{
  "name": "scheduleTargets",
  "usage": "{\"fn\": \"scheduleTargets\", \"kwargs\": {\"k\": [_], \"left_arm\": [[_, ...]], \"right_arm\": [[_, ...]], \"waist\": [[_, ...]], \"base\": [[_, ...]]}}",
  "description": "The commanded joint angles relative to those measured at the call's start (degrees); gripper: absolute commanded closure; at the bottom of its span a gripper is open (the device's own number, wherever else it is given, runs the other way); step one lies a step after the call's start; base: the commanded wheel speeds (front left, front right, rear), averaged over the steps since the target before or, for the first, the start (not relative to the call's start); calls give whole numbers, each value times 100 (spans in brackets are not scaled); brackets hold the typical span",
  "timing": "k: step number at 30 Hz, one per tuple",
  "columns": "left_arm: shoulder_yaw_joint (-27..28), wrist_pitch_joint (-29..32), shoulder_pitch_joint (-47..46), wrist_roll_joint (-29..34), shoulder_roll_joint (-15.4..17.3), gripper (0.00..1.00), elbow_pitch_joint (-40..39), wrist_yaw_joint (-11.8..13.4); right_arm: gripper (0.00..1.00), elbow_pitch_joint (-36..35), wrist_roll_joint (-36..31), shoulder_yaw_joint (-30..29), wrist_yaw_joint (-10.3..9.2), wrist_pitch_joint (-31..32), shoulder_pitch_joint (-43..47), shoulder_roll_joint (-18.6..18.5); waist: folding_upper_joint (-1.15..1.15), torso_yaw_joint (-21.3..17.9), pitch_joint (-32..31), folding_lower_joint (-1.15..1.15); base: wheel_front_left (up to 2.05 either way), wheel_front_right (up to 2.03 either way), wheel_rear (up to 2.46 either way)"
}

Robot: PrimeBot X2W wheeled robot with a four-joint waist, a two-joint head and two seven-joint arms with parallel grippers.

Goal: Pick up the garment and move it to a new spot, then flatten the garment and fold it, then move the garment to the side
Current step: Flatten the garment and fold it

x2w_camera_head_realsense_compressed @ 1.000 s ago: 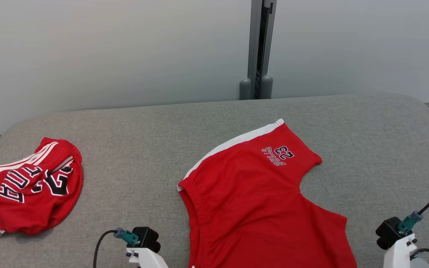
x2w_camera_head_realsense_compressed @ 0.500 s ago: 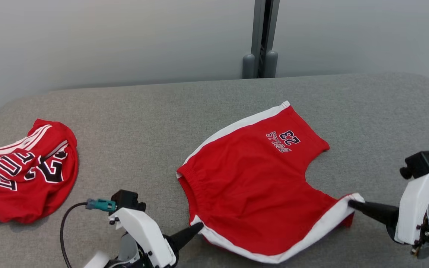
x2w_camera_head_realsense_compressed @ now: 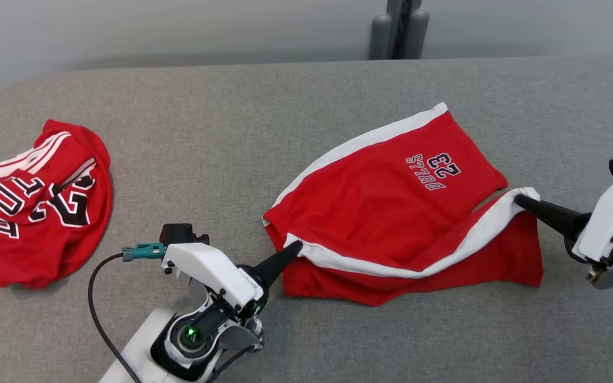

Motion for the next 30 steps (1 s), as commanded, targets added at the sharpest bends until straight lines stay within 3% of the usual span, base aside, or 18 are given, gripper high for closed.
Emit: {"fn": "scheduleTargets", "kwargs": {"k": [1,15,22,30], "left_arm": [[35,-29,-88,-48,-24,100,40,-58],[255,-633,-639,-221,-689,100,1333,-555],[43,-1084,-868,-365,-770,100,1771,-785],[-551,-1597,-1335,-1002,-780,100,1736,-1001]], "right_arm": [[100,37,42,-22,0,14,-45,19],[100,1183,193,-225,0,94,-678,553],[100,1587,44,-233,0,9,-990,718],[100,1788,-149,-238,0,-19,-1438,830]], "waist": [[0,61,74,0],[0,405,347,0],[0,508,551,0],[0,588,847,0]], "base": [[0,0,0],[0,0,0],[0,0,0],[0,0,0]]}}
